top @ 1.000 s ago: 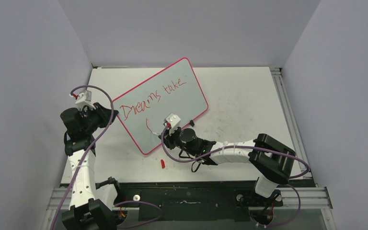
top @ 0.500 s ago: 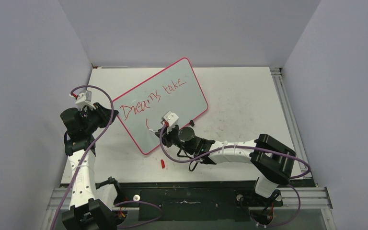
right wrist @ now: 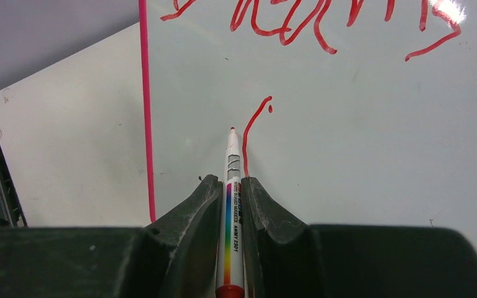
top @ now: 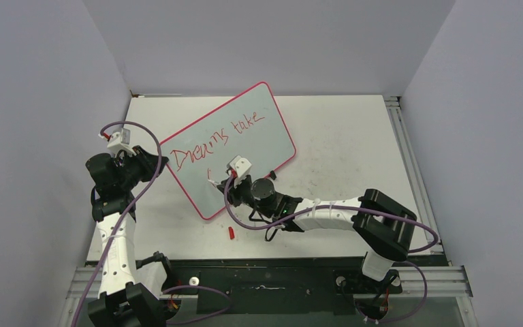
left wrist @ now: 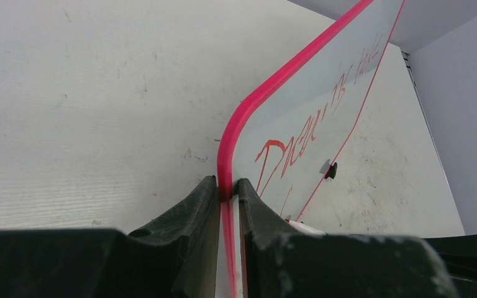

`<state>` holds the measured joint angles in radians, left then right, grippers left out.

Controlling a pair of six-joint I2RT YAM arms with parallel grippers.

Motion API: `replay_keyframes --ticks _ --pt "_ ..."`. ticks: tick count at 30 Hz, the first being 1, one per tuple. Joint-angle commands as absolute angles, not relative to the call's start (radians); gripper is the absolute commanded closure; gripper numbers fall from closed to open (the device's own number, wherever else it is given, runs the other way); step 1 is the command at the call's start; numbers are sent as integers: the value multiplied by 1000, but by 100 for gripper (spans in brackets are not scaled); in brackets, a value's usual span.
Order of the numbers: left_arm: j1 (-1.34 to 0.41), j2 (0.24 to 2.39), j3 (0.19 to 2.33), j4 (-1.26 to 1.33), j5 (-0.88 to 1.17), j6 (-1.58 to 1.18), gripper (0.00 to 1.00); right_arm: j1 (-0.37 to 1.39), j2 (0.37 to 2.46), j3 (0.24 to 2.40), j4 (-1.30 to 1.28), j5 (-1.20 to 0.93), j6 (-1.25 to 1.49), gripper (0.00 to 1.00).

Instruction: Write a sentence on the whiteboard

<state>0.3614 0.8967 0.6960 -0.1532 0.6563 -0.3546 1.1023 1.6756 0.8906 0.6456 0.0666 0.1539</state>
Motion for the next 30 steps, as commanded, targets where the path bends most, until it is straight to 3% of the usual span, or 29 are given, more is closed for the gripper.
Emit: replay_keyframes --ticks 1,30 --pt "353 884 699 -115 691 -351 87 1111 1693 931 695 74 153 95" --pt "353 882 699 -117 689 -351 87 1101 1715 939 659 140 172 95"
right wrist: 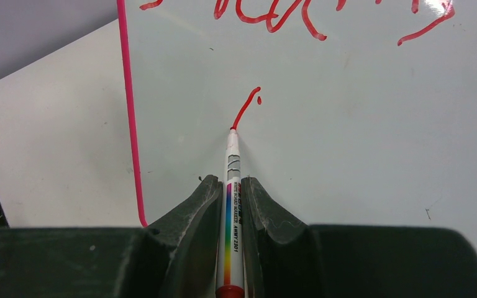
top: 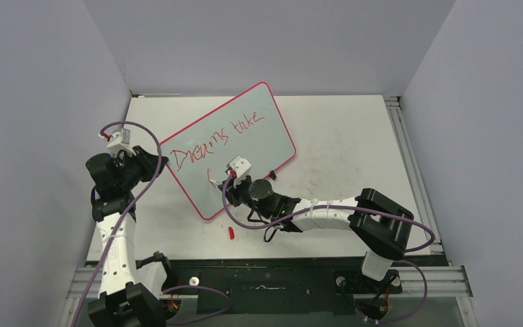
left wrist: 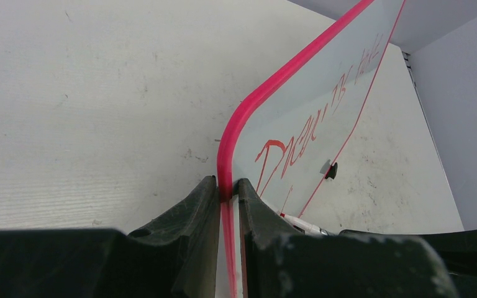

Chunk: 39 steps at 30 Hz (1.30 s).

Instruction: Write a sentence on the whiteboard

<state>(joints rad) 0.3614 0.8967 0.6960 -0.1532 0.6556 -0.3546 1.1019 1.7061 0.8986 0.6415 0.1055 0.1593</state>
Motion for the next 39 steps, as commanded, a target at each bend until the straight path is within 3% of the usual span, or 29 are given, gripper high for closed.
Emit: replay_keyframes --ticks 1,39 --pt "353 882 699 -117 690 -351 87 1100 1715 937 660 144 173 95" --pt "353 879 698 -112 692 -354 87 1149 1657 907 679 141 123 95"
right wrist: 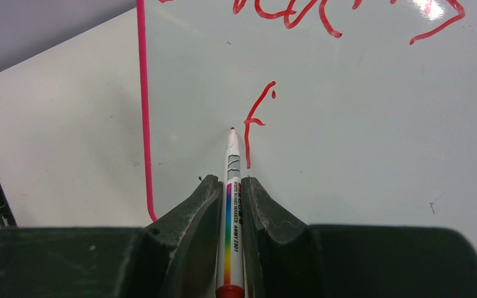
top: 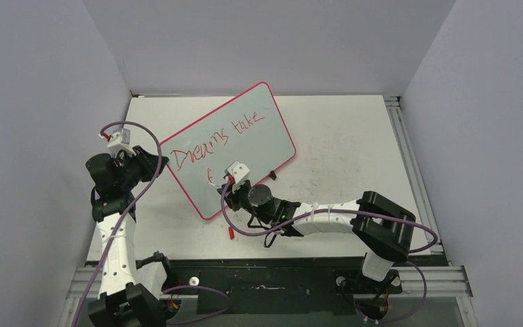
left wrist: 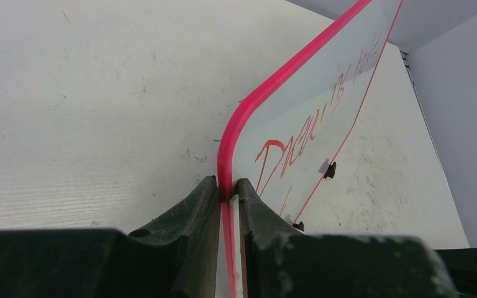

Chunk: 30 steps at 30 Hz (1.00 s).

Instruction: Write a sentence on the whiteboard

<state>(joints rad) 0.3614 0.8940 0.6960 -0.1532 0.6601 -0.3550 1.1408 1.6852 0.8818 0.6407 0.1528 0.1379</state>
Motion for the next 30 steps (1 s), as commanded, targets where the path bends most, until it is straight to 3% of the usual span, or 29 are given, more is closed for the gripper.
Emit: replay_keyframes --ticks 1,30 --pt "354 879 697 -112 693 -354 87 1149 1660 910 679 141 123 95" --pt "353 882 699 -112 693 -354 87 1143 1729 951 674 170 133 95"
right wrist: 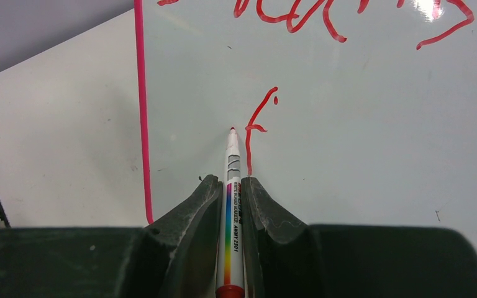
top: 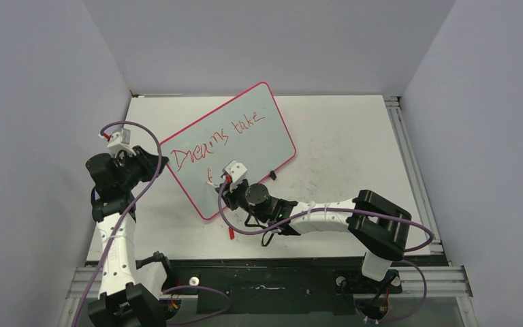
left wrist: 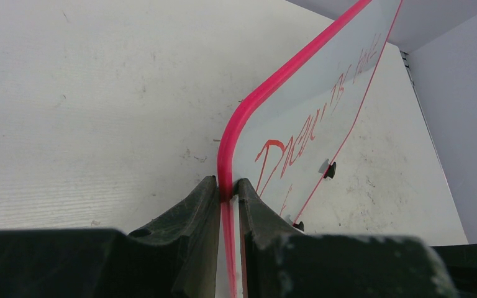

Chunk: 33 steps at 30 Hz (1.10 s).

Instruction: Write a sentence on the whiteboard

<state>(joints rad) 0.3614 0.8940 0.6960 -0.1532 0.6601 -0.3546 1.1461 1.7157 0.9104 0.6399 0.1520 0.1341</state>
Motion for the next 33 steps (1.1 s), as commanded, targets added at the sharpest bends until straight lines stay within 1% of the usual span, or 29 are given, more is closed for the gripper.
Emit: replay_keyframes --ticks 1,24,29,33 --pt "353 882 699 -112 693 -354 87 1141 1729 951 674 174 133 95" --pt "353 882 699 -114 689 -353 87 1113 1718 946 665 234 149 95" --pt "353 877 698 -115 690 -353 87 1109 1670 930 666 247 130 95" --pt "354 880 698 -114 688 -353 87 1109 1581 897 672 227 106 95"
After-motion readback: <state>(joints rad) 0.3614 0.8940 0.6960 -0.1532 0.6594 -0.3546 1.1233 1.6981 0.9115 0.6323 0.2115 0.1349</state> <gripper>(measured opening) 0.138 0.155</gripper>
